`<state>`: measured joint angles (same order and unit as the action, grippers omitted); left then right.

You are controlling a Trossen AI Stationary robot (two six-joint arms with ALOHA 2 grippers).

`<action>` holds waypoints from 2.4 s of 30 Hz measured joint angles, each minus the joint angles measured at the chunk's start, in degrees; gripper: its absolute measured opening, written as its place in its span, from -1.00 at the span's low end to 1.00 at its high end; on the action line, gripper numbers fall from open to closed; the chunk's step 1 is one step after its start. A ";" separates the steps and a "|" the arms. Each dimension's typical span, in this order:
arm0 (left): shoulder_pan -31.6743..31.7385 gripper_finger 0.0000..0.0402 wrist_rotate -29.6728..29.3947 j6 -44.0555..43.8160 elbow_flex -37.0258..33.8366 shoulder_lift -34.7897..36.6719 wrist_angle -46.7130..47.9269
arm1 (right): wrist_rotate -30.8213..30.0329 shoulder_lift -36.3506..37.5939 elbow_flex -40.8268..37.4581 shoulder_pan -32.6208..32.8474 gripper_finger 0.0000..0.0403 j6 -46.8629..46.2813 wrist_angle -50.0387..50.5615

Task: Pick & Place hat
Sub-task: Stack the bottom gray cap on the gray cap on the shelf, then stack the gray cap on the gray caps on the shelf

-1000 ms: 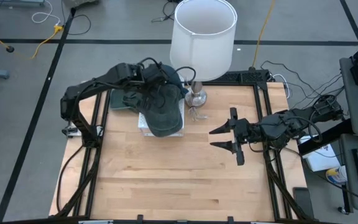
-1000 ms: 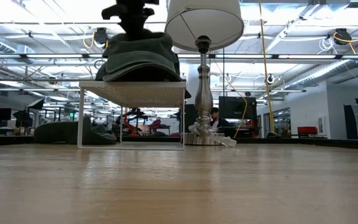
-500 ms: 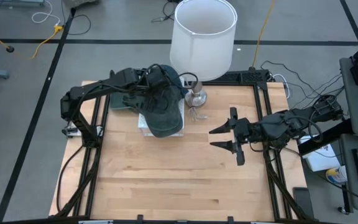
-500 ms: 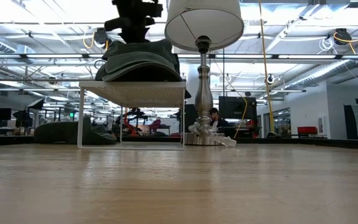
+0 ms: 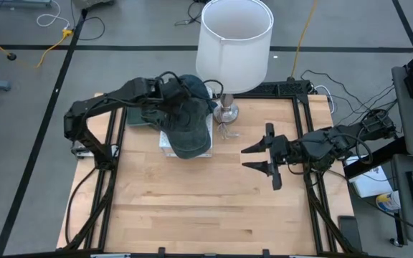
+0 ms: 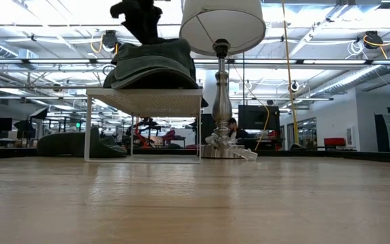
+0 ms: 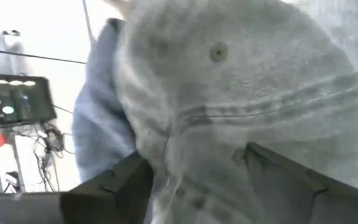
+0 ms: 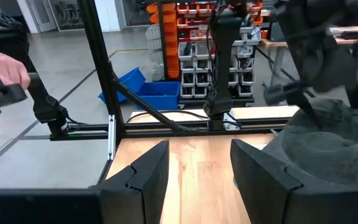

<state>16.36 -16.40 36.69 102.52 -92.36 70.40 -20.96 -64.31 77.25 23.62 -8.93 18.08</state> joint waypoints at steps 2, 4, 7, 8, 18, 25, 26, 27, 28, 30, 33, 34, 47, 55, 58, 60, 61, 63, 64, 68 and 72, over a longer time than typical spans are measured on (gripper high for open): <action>-0.36 0.33 -0.34 -1.18 0.02 1.31 -0.60 | -0.05 0.00 0.00 0.00 -0.18 -0.02 -0.01; -0.44 0.39 -0.64 -3.03 0.02 2.95 -0.32 | -0.04 0.00 0.00 -0.02 -0.18 -0.02 -0.02; -0.71 0.45 -1.24 -6.34 0.02 5.45 -0.28 | -0.03 0.00 0.00 -0.02 -0.18 0.43 -0.01; -0.74 0.46 -1.43 -7.46 0.02 6.32 0.04 | -0.03 0.00 0.00 -0.02 -0.18 0.65 0.04; -1.36 0.35 -1.68 -22.96 0.07 13.50 11.54 | 0.14 0.00 0.00 -0.02 -0.18 1.07 0.21; -2.03 0.28 5.13 -36.99 -1.24 15.86 19.37 | 0.09 -0.14 -0.04 -0.02 -0.18 1.08 0.24; -2.24 0.27 7.13 -37.86 -1.69 16.40 19.38 | 0.03 -0.24 -0.19 -0.02 -0.18 1.13 0.10; -2.45 0.26 8.33 -38.36 -1.84 16.76 19.46 | 0.05 -0.28 -0.53 -0.02 -0.18 1.43 0.10; -2.73 0.25 8.85 -39.08 -1.95 17.03 19.86 | 0.03 -0.30 -1.03 -0.02 -0.18 2.11 0.18; -3.12 0.23 9.15 -41.46 -2.76 18.15 19.54 | 0.07 -0.33 -2.16 -0.02 -0.18 2.75 0.19; -4.28 0.22 8.95 -44.92 -3.43 19.02 19.52 | 0.08 -0.33 -4.32 -0.02 -0.18 2.27 -0.36; -4.64 0.23 9.00 -46.44 -3.72 19.49 19.52 | 0.10 -0.34 -5.11 -0.02 -0.18 2.25 -0.73; -9.00 0.28 3.77 -53.78 -17.45 22.34 19.68 | 0.26 -0.35 -15.06 0.09 -0.18 2.14 -14.70; -7.17 0.43 -5.96 -55.70 -29.94 25.19 14.47 | 0.27 -0.33 -15.32 0.11 -0.18 3.72 -14.87; -4.92 0.45 -7.37 -61.59 -34.47 27.62 11.07 | 0.27 -0.33 -15.32 0.11 -0.18 5.59 -14.83; -3.34 0.44 -7.72 -66.97 -36.79 29.57 8.30 | 0.24 -0.33 -15.32 0.02 -0.18 6.24 -14.86; -2.57 0.42 -7.72 -69.49 -37.71 30.59 7.00 | 0.20 -0.33 -15.32 -0.08 -0.18 6.51 -14.86; -1.20 0.38 -8.14 -73.72 -38.92 32.14 4.64 | 0.20 -0.33 -15.32 -0.28 -0.18 6.64 -14.79; -0.55 0.36 -8.77 -76.28 -39.34 32.68 3.67 | 0.18 -0.33 -15.32 -0.38 -0.18 6.64 -14.79; 2.23 0.28 -10.66 -87.31 -39.74 33.36 2.91 | 0.14 -0.33 -15.32 -1.28 -0.18 6.63 -14.84; 5.76 0.24 -10.73 -99.28 -39.74 33.20 3.01 | 0.12 -0.33 -15.32 -2.02 -0.18 6.64 -14.85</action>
<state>22.12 -27.13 -62.58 62.78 -59.16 73.41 -20.84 -64.64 61.93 21.59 -2.28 3.22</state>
